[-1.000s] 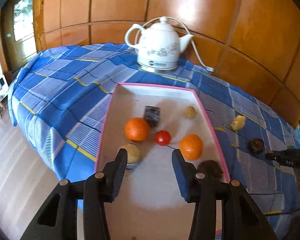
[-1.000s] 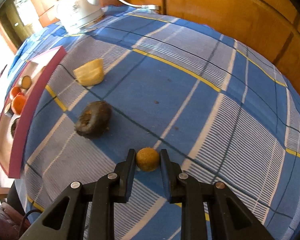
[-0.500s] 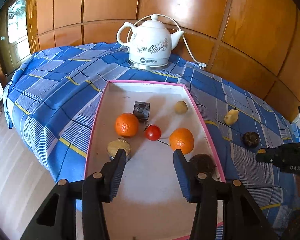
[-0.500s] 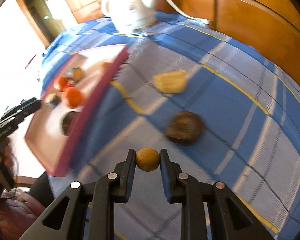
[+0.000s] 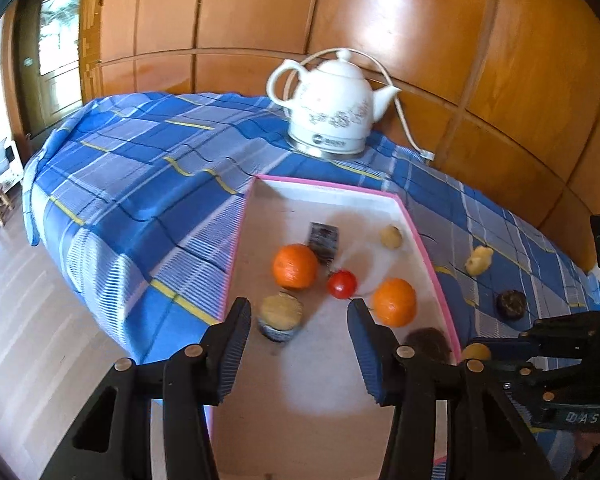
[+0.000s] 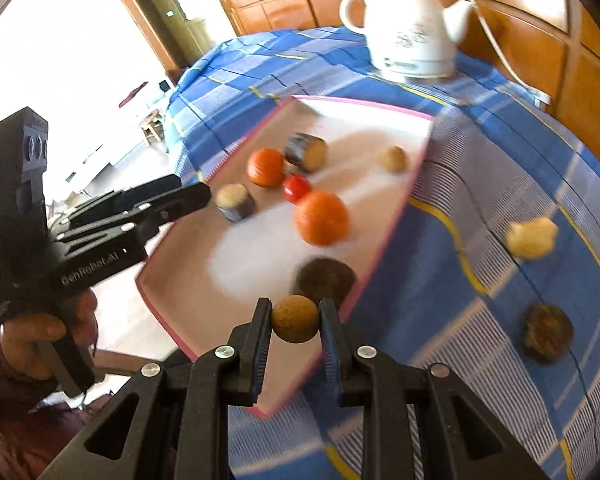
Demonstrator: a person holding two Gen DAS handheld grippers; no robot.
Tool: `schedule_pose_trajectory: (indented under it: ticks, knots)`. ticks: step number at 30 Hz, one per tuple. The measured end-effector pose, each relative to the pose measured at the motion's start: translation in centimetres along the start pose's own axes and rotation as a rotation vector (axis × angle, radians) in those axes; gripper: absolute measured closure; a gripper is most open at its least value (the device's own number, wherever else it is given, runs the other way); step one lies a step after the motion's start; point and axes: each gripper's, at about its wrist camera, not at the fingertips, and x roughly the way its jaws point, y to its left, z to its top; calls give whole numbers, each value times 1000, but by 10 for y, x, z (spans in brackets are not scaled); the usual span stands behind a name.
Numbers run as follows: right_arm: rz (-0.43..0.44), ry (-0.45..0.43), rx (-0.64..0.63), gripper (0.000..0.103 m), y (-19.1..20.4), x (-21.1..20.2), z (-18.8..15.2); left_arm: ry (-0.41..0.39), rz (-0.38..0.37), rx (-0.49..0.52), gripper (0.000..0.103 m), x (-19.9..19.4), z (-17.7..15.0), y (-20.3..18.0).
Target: Organize fruits
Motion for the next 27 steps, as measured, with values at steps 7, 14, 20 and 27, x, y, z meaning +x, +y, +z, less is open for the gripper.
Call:
schedule_pose_trajectory:
  ticks: [7,14,20,27]
  knots:
    - [17,-3,15,79,17,27,30,-4,17,-32,52,0,-1,15]
    - [45,-28,73,75,19,38,46,4,11,-33,52,3,-4,16]
    - [35,-49,115,75,7,30,40,14,7,-28,52,3,-7,12]
    - [13,-71,128,75,-5,11,20,23,-5,2,52,3,-8,1]
